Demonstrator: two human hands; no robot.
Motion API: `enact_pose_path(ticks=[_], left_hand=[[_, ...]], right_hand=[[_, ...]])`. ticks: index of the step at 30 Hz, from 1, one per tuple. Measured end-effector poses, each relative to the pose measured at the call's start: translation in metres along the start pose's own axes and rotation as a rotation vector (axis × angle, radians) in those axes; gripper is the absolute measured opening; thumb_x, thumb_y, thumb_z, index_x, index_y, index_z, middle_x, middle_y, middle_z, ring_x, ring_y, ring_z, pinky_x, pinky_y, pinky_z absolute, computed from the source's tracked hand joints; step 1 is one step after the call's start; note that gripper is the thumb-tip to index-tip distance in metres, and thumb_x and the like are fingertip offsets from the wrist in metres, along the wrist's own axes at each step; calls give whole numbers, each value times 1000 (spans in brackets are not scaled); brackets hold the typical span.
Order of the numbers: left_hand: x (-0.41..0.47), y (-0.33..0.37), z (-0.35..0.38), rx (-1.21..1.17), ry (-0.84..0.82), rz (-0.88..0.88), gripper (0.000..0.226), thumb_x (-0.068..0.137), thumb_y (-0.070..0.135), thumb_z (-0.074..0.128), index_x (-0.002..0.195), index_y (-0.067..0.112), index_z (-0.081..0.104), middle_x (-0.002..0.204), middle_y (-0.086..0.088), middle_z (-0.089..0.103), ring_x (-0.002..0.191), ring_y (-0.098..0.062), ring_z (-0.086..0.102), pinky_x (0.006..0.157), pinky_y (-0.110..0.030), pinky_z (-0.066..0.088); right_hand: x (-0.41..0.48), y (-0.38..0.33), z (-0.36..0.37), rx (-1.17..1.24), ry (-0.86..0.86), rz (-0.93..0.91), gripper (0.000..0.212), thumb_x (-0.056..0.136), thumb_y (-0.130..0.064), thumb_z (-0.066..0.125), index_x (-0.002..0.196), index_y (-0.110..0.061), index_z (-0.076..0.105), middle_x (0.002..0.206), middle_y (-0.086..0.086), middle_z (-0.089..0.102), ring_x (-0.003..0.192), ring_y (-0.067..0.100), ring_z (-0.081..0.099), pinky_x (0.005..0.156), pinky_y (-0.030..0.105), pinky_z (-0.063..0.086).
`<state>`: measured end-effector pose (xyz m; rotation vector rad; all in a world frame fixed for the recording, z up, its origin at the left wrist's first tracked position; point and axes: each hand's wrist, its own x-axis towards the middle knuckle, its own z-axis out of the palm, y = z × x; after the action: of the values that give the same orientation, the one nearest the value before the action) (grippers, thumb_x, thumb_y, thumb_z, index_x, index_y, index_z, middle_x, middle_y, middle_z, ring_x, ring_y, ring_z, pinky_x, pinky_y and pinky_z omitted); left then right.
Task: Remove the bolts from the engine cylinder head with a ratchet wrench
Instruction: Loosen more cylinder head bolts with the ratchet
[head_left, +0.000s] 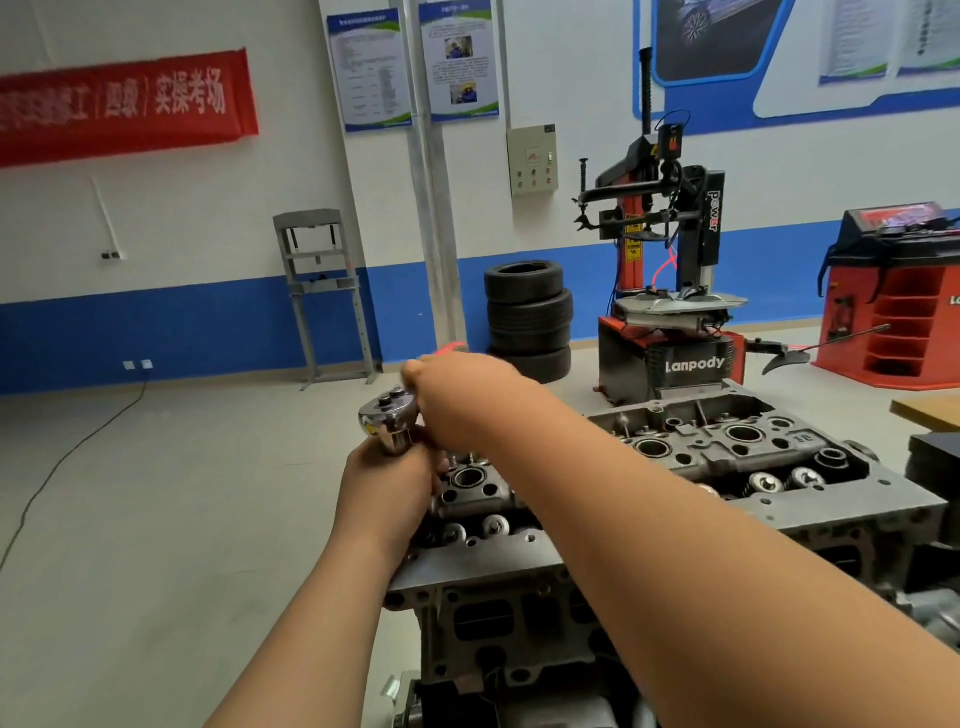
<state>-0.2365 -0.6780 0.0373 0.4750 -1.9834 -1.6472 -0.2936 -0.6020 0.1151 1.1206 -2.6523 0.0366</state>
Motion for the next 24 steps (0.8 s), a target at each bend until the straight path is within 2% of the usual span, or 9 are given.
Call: enact_pose_path(ticks=[2, 4, 8, 12, 14, 17, 19, 21, 24], left_hand=[[1, 0, -1, 19, 15, -28, 14, 73, 17, 58, 68, 12, 70, 69, -4, 73, 65, -27, 64, 64, -38, 48], [2, 0, 0, 50, 18, -22, 16, 76, 11, 56, 70, 13, 70, 68, 0, 73, 70, -27, 68, 63, -36, 49], [1, 3, 2, 112, 50, 78, 16, 78, 3, 58, 76, 15, 68, 56, 9, 67, 51, -3, 59, 51, -26, 42], [-3, 5, 4, 91, 46, 143, 18, 81, -1, 53, 81, 10, 67, 57, 4, 64, 40, 6, 52, 36, -11, 34], [-2, 5, 5, 154, 51, 141, 20, 82, -4, 49, 70, 7, 61, 48, 5, 57, 35, 4, 48, 32, -11, 29], [-2, 4, 5, 279, 65, 201, 31, 85, -2, 49, 55, 8, 51, 42, 2, 50, 35, -1, 44, 34, -12, 30], [-3, 3, 4, 309, 52, 214, 32, 87, 0, 48, 56, 11, 51, 45, 1, 51, 38, 2, 46, 36, -10, 32], [-2, 0, 4, 243, 57, 149, 27, 84, 2, 48, 59, 9, 56, 40, 0, 52, 33, -4, 44, 31, -11, 27], [-2, -1, 3, 60, 29, 81, 14, 80, 5, 54, 74, 6, 67, 58, -10, 63, 49, -19, 54, 49, -25, 41]], right_hand=[[7, -4, -1, 144, -64, -90, 63, 86, -8, 60, 141, -26, 36, 134, 7, 47, 119, 28, 47, 100, 40, 42], [5, -2, 1, 245, -53, -130, 66, 85, -7, 61, 142, -27, 36, 136, 6, 45, 118, 27, 48, 100, 37, 39], [-4, 0, 6, 166, 4, -69, 58, 85, -8, 59, 138, -19, 39, 136, 4, 43, 115, 28, 50, 85, 39, 45], [-38, -5, -6, -71, 46, 218, 46, 89, -16, 54, 132, -13, 38, 128, 10, 41, 104, 31, 54, 62, 36, 38], [-71, -8, -12, -101, 69, 251, 39, 90, -17, 50, 128, -10, 41, 107, 10, 44, 82, 26, 52, 52, 30, 31], [-121, -22, -17, -165, 162, 119, 28, 95, -18, 44, 121, -10, 42, 77, 7, 25, 53, 19, 24, 42, 28, 17], [-135, -28, -17, -210, 192, 34, 26, 97, -19, 40, 121, -11, 39, 81, 8, 23, 52, 18, 17, 41, 28, 15], [-130, -24, -17, -181, 199, 73, 27, 95, -23, 43, 119, -12, 40, 81, 6, 23, 51, 18, 19, 42, 28, 15], [-102, -8, -11, -114, 168, 198, 31, 92, -25, 50, 118, -14, 40, 87, 3, 29, 59, 21, 32, 45, 29, 22]])
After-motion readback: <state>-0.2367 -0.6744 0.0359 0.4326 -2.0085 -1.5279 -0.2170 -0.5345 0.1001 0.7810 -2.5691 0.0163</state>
